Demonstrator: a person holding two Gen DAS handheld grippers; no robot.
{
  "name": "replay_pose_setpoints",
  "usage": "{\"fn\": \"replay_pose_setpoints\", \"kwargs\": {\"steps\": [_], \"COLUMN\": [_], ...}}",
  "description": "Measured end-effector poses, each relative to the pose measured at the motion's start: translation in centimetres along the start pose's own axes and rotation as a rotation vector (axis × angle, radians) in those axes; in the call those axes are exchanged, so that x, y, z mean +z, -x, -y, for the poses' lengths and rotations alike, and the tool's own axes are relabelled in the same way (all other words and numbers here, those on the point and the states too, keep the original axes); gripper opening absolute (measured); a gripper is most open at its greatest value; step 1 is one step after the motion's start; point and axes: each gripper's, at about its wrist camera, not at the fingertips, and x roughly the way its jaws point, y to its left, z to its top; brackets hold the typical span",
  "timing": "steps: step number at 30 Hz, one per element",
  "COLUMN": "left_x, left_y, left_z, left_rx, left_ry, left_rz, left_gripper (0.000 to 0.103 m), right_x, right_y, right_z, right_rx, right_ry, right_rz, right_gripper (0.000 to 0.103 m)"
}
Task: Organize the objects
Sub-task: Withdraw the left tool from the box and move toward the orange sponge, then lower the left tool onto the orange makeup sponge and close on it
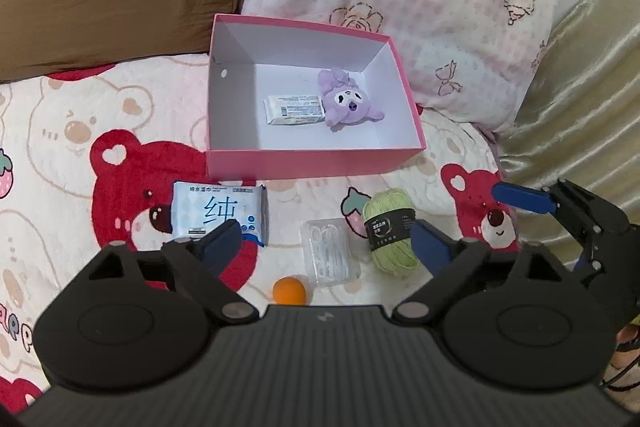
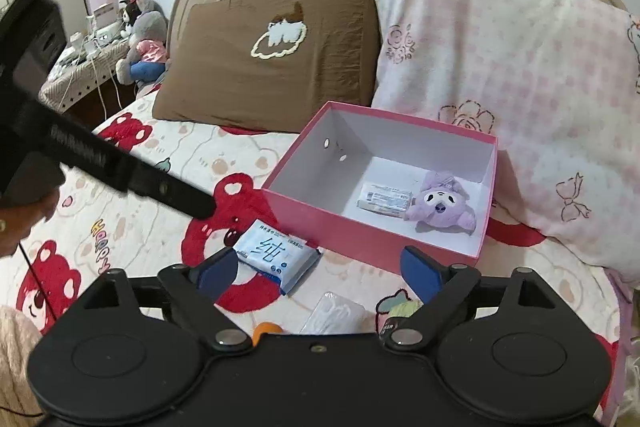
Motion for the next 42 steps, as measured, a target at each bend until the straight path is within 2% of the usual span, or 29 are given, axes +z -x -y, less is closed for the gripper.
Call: {"fn": "replay_pose_setpoints", "kwargs": {"steps": [6, 9, 15, 20, 25, 28, 31, 35, 39, 42], "left_x": [-1.3, -2.6, -5.0, -6.0, -6.9, -7.7, -8.7, -10.2, -11.6, -12.4], "left_y": [0.1, -0.4, -2.7, -3.3, -4.0, -5.3, -6.9, -8.5, -9.6, -9.9], "left_z": [-0.3, -0.4, -1.2, -1.4, -1.7, -2.2, -3.2, -4.6, -5.4, -5.3], "left_rx": [0.023, -0.013, -0.033, -0.040, -0.052, -0.066, -0.039, -0.036, -0.048, -0.053], "left_ry": [-0.001, -0.028, 0.006, 0.004, -0.013, -0.043, -0.054, -0.056, -0.066, -0.091], "left_rz": [-0.003, 0.013, -0.032, -0.016, -0.002, -0.022, -0.038, -0.050, -0.055, -0.042], "left_gripper": [0.098, 0.098, 0.098, 0.098, 0.098, 0.098, 0.097, 0.097, 0.096, 0.096], "right_x": [-0.9, -1.7, -3.4, -4.5, -5.4, -6.0, -7.1, -8.7, -10.4, -11.5], "right_y": [0.9, 1.1, 0.5, -0.2, -1.5, -2.1, -3.7, -5.6, -6.9, -8.4], "right_z": [-1.4, -2.1, -3.3, -4.4, -5.2, -5.4, -5.5, -5.7, -6.2, -6.7], "right_rx": [0.008, 0.036, 0.089, 0.132, 0.135, 0.163, 0.199, 0.195, 0.173, 0.155], "right_ry": [0.046, 0.078, 0.121, 0.153, 0.177, 0.175, 0.148, 0.133, 0.143, 0.170], "right_rz": [0.017, 0.040, 0.017, -0.012, -0.080, -0.093, -0.128, -0.148, -0.094, -0.093], "right_gripper": [0.093, 0.093, 0.093, 0.093, 0.093, 0.093, 0.093, 0.093, 0.093, 0.093]}}
